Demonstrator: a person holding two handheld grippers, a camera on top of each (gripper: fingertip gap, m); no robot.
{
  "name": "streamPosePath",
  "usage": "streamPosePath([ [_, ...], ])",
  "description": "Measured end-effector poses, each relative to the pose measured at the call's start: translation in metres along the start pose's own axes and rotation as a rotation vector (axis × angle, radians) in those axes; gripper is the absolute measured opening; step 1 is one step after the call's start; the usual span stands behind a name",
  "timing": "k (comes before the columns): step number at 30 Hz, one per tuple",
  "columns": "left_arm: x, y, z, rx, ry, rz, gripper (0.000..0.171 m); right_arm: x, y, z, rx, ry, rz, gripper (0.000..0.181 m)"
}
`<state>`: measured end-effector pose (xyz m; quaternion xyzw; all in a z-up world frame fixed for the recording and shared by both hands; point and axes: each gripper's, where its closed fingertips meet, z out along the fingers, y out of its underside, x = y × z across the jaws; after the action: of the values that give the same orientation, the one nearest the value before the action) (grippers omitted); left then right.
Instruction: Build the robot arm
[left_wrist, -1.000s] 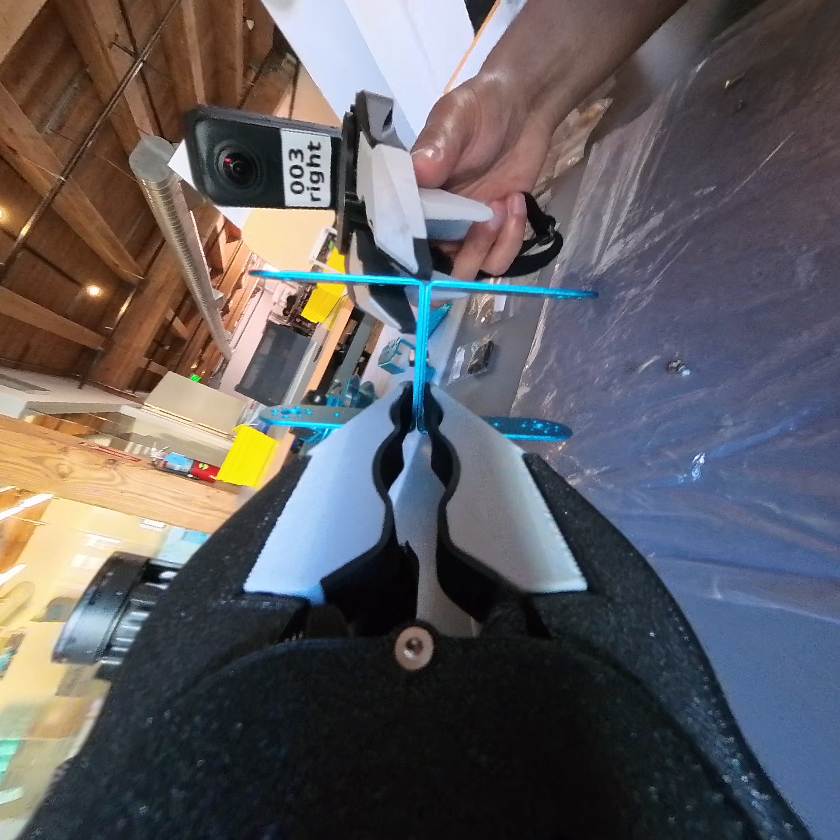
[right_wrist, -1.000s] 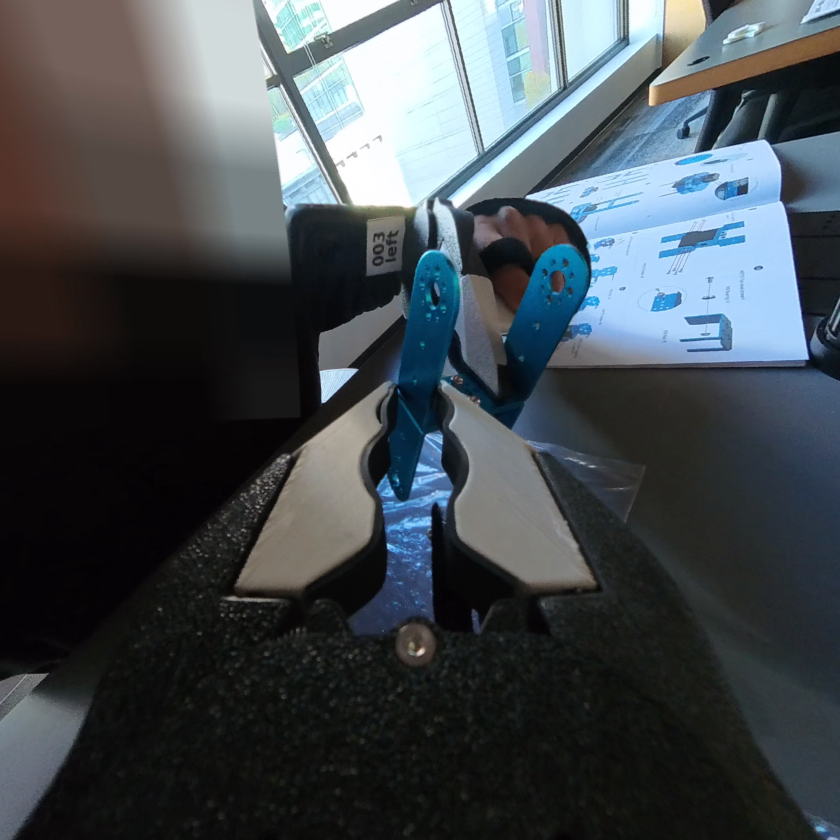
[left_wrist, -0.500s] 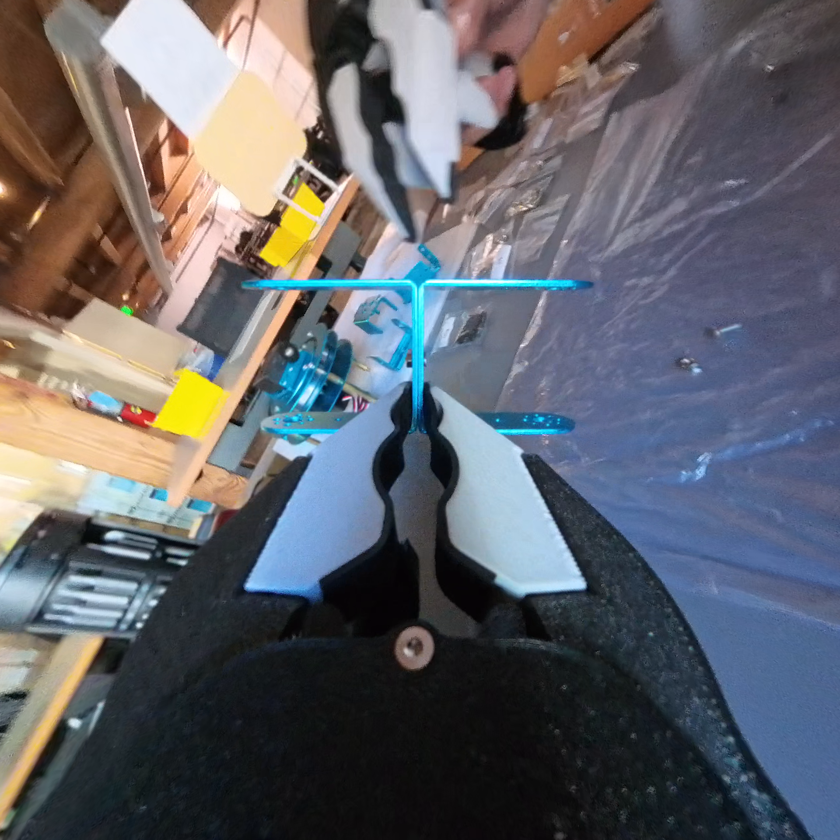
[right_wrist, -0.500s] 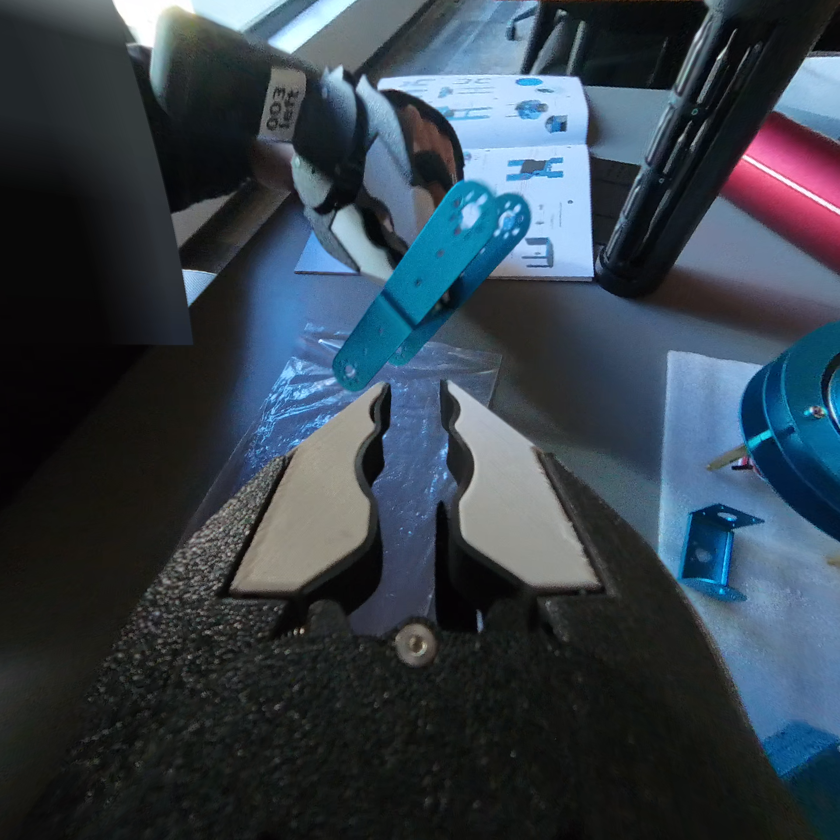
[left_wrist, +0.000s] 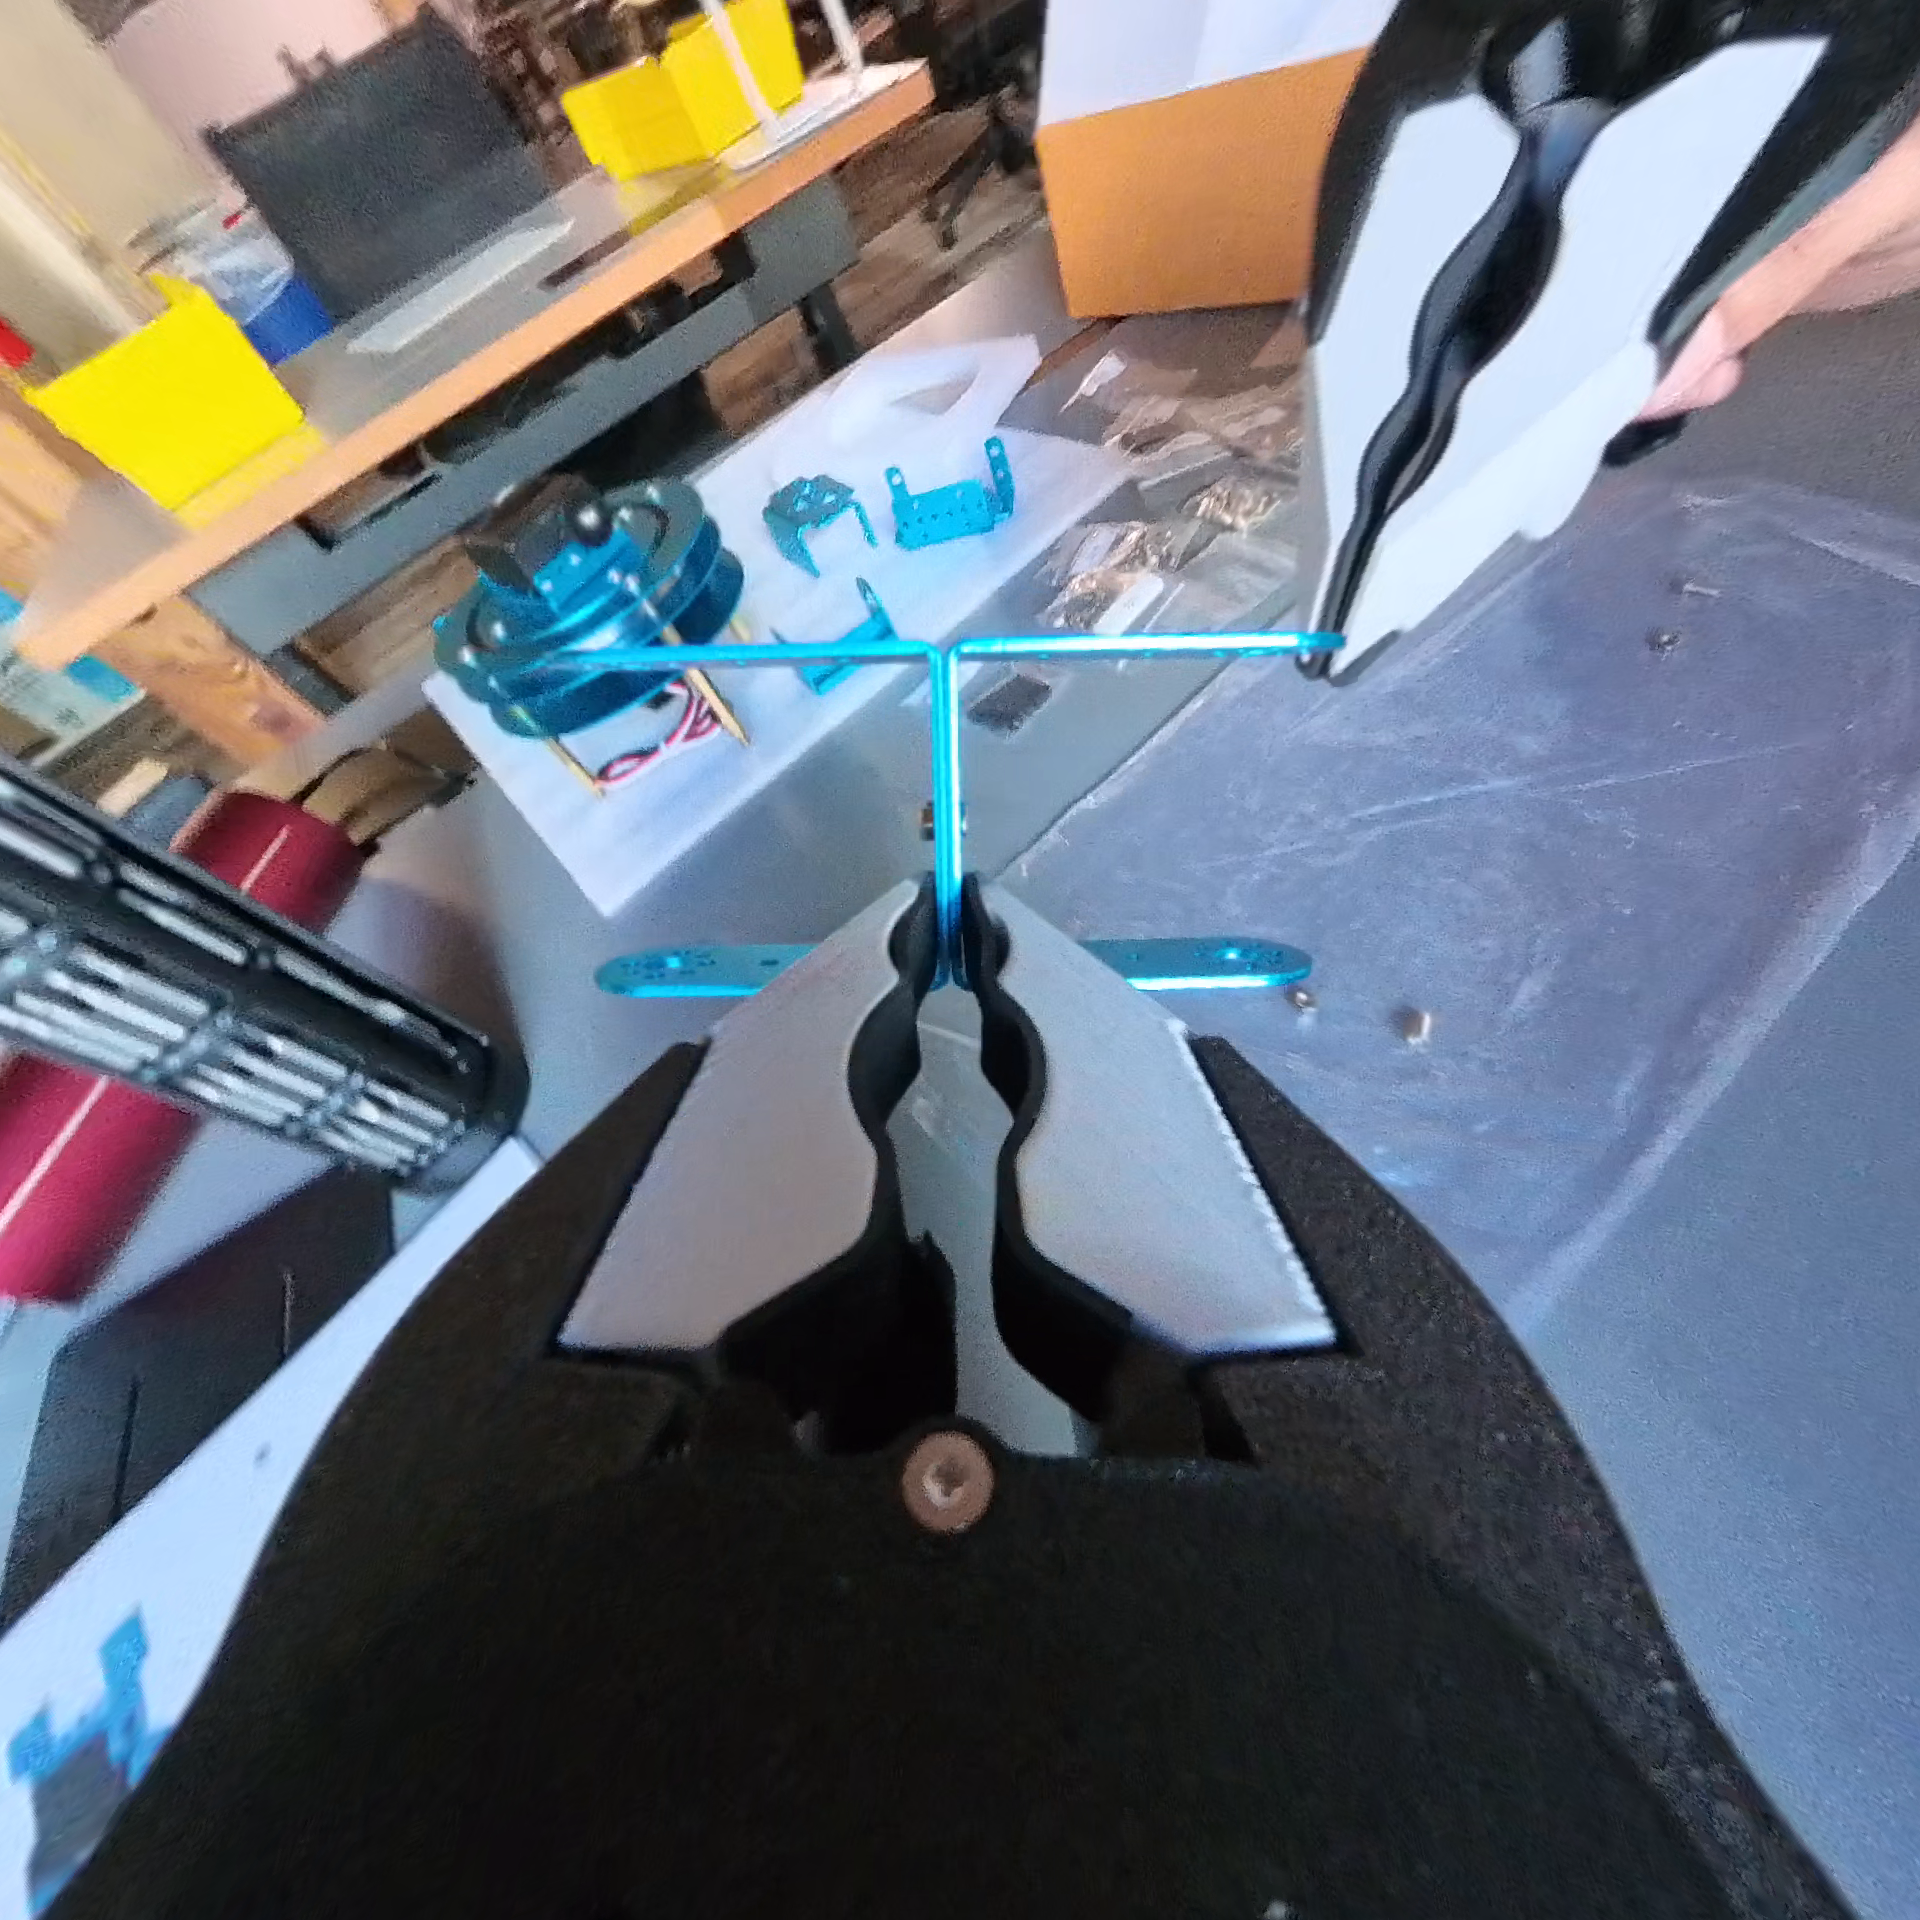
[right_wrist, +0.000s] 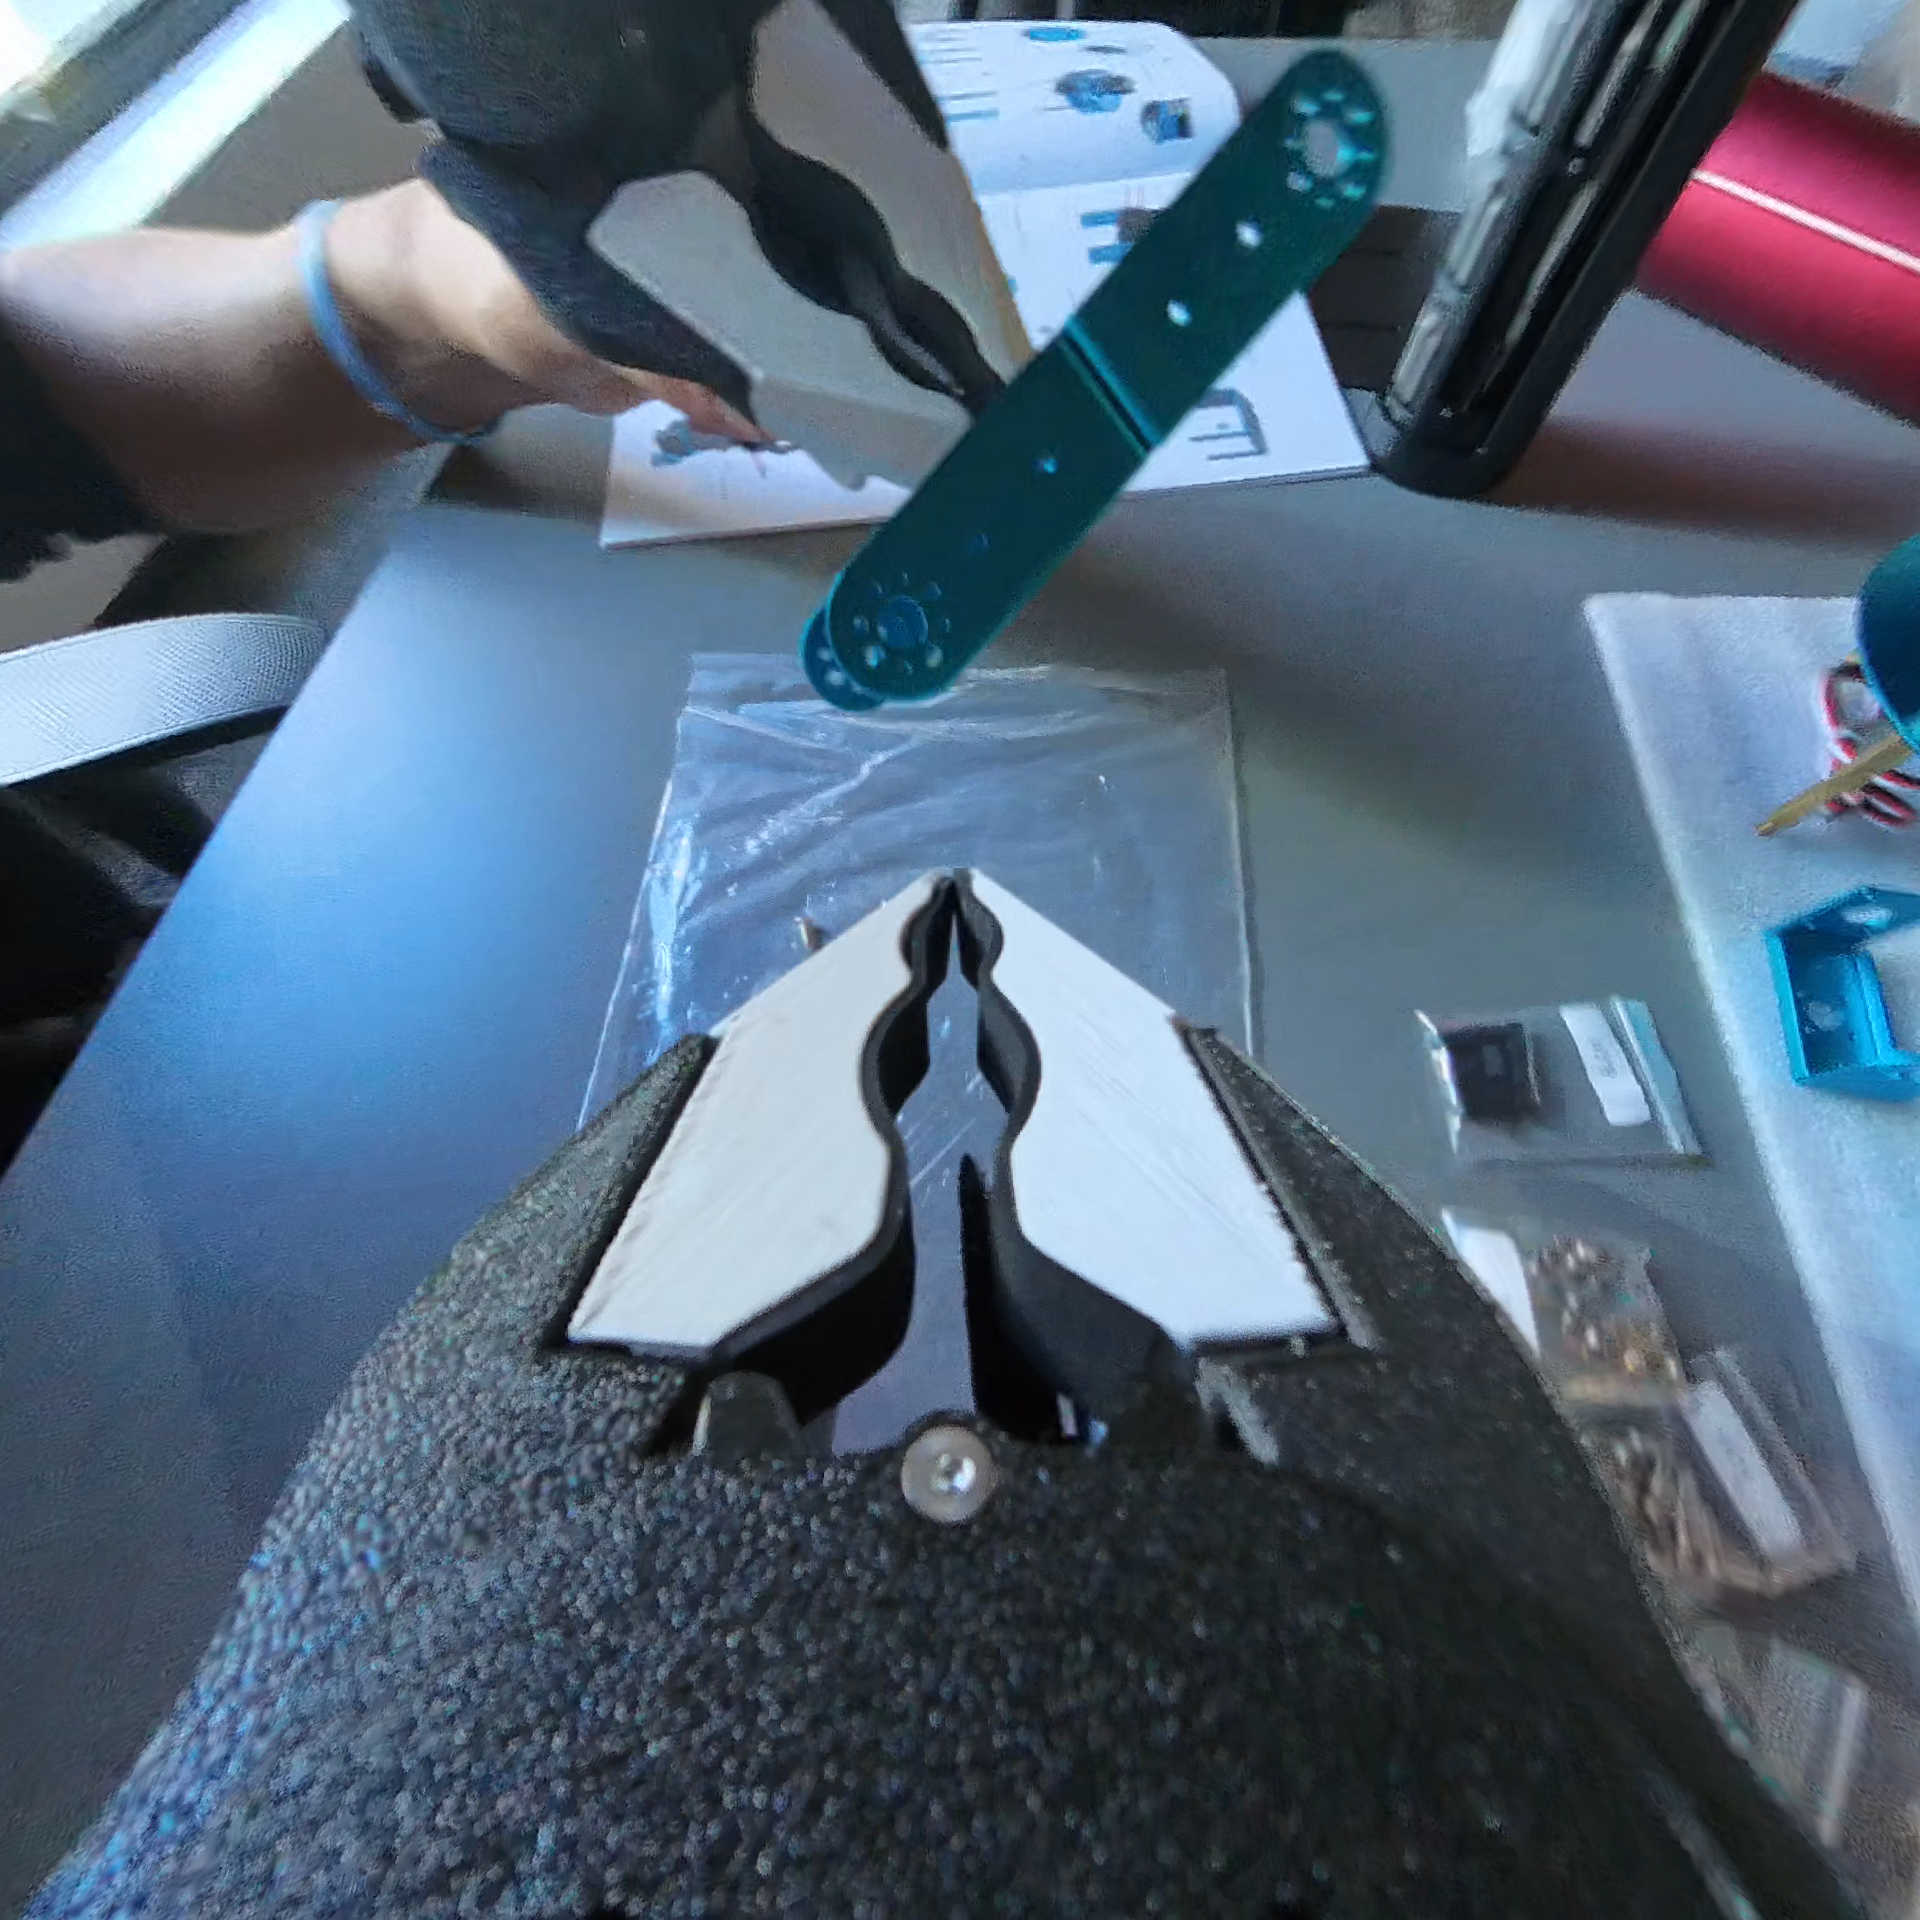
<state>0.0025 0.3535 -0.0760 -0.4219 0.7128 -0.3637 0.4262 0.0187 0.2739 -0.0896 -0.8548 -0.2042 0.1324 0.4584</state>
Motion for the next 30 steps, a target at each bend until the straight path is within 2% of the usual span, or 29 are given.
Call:
streamPosePath([
  [3,0.018,0.010,-0.012,-0.114,0.006,-0.083,0.002,-0.003,0.013,-0.008,-0.069,0.103,-0.033,0.000],
  [4,0.031,0.019,-0.016,-0.196,0.070,-0.117,0.002,-0.008,0.012,-0.009,-0.045,0.098,-0.014,0.000],
  [5,0.035,0.023,-0.020,-0.232,0.071,-0.131,0.002,-0.011,0.013,-0.008,-0.041,0.093,0.017,0.000],
  [6,0.033,0.025,-0.024,-0.258,0.035,-0.164,0.002,-0.015,0.018,-0.005,-0.068,0.082,0.050,0.000],
  [8,0.051,0.042,-0.034,-0.404,0.113,-0.211,0.002,-0.029,0.026,0.003,-0.141,0.034,0.066,0.000],
  [10,0.050,0.047,-0.036,-0.440,0.061,-0.216,0.003,-0.039,0.030,0.010,-0.224,0.021,0.009,0.016],
  [12,0.054,0.060,-0.039,-0.534,0.071,-0.217,0.002,-0.050,0.036,0.016,-0.314,-0.031,-0.093,0.020],
  [16,0.058,0.060,-0.034,-0.549,0.138,-0.240,0.002,-0.052,0.051,0.025,-0.457,-0.116,-0.263,0.020],
  [18,0.052,0.063,-0.030,-0.567,0.132,-0.243,0.002,-0.047,0.051,0.030,-0.452,-0.138,-0.318,0.019],
  [22,0.043,0.071,-0.015,-0.600,0.124,-0.306,0.002,-0.042,0.055,0.042,-0.442,-0.200,-0.219,0.022],
  [30,0.047,0.076,0.004,-0.579,0.083,-0.315,0.003,-0.038,0.064,0.037,-0.376,-0.189,-0.210,0.014],
])
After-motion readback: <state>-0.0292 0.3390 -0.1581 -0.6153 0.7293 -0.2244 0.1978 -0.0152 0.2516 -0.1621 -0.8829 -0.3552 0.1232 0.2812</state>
